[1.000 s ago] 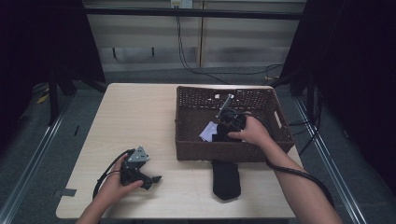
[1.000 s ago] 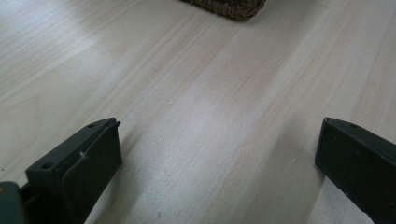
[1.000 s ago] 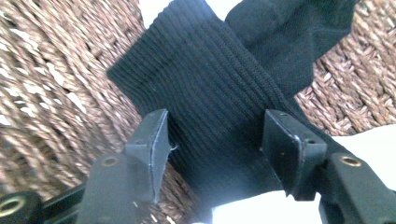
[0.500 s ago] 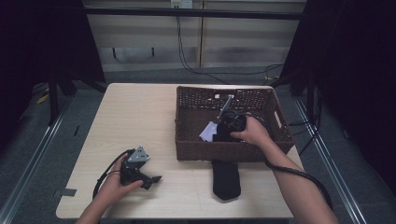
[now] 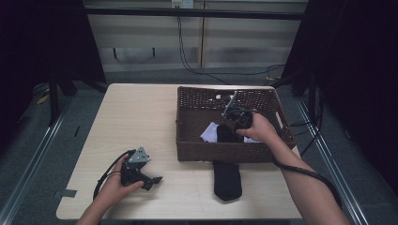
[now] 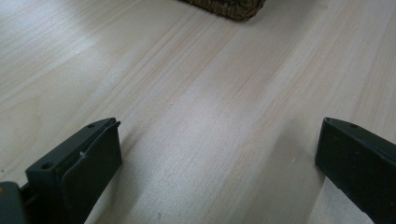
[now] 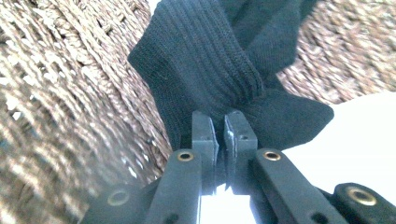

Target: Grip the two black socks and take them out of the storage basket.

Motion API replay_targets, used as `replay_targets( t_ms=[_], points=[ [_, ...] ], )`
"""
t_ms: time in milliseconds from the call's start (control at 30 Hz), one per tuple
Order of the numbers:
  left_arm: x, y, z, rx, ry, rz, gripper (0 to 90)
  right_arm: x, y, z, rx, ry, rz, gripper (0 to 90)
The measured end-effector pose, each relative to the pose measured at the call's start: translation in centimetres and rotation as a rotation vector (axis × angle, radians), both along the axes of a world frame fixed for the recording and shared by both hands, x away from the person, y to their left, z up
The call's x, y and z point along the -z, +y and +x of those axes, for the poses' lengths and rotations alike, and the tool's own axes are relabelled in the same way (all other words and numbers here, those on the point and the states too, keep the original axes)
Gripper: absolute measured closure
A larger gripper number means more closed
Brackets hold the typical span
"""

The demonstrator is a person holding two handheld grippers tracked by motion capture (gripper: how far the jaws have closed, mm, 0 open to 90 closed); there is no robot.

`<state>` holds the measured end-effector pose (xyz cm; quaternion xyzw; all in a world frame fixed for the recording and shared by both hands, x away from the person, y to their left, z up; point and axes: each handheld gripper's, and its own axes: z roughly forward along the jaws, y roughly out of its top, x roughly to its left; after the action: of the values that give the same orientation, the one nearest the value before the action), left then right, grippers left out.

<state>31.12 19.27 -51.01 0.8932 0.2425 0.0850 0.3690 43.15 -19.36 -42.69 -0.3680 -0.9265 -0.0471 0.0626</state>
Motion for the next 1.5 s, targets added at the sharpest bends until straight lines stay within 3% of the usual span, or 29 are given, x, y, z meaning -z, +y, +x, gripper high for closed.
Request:
replay_targets(
  t_ms=[500, 967, 1500],
  points=[
    [0.0, 0.0, 0.0, 0.001, 0.002, 0.002, 0.0, -4.5, -0.7, -0.2, -0.021, -0.011, -0.023, 84.8],
    [0.0, 0.0, 0.0, 0.001, 0.002, 0.002, 0.0, -7.4, -0.9, -0.1, -0.041, -0.027, -0.042, 84.7],
    [0.0, 0.0, 0.0, 0.001, 0.002, 0.002, 0.0, -10.7, -1.0, -0.6, -0.047, -0.061, -0.018, 84.7]
  ],
)
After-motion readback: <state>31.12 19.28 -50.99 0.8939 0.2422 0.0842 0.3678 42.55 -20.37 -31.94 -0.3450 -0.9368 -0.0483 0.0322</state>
